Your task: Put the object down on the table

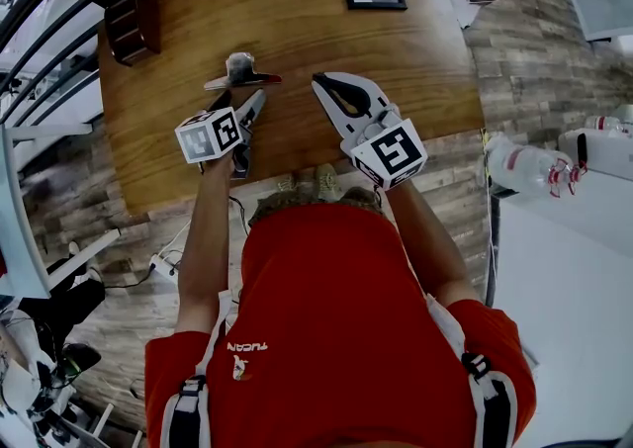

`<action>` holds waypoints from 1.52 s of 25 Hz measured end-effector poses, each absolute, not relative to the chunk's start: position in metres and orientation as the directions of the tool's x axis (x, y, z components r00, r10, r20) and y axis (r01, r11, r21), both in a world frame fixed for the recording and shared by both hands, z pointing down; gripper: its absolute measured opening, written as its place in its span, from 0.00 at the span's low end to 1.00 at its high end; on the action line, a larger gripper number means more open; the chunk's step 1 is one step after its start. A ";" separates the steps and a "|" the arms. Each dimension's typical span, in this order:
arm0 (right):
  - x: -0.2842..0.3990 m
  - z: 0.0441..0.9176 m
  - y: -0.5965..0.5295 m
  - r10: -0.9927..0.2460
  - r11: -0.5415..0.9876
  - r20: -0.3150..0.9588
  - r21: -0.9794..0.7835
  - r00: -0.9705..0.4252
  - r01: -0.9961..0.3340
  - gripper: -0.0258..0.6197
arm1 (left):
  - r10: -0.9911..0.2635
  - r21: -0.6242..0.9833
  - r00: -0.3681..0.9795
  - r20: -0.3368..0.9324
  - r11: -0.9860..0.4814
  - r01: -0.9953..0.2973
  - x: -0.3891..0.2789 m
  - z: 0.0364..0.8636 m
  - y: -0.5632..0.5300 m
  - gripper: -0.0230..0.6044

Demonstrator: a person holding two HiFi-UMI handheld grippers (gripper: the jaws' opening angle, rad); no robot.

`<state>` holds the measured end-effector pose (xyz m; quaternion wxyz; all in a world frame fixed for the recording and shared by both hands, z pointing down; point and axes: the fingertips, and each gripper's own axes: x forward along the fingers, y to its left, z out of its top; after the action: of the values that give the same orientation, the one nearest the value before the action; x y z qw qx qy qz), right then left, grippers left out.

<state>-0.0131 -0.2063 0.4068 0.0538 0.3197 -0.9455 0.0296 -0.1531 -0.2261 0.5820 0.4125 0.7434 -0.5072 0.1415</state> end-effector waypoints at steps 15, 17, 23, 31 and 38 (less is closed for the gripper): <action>-0.022 0.406 -0.204 -0.587 0.804 0.106 -0.034 -0.802 -0.593 0.08 | -0.791 0.309 0.463 0.400 -0.359 -0.881 -0.145 0.515 -0.234 0.57; -0.022 0.406 -0.203 -0.587 0.804 0.104 -0.035 -0.803 -0.593 0.08 | -0.823 0.249 0.455 0.340 -0.388 -0.887 -0.145 0.499 -0.233 0.42; -0.021 0.403 -0.202 -0.590 0.801 0.088 -0.057 -0.802 -0.596 0.08 | -0.877 0.167 0.421 0.231 -0.390 -0.905 -0.147 0.466 -0.227 0.15; -0.021 0.386 -0.194 -0.591 0.802 0.016 -0.094 -0.807 -0.589 0.08 | -0.872 0.113 0.485 0.074 -0.475 -0.872 -0.130 0.411 -0.197 0.05; -0.025 0.377 -0.181 -0.570 0.817 -0.029 -0.126 -0.821 -0.563 0.08 | -0.869 0.073 0.495 -0.002 -0.494 -0.866 -0.126 0.379 -0.175 0.05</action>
<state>-0.0252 -0.1811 0.3766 -0.0327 0.2974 -0.9526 0.0560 -0.1256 -0.1748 0.3785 0.0310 0.8641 -0.5019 -0.0194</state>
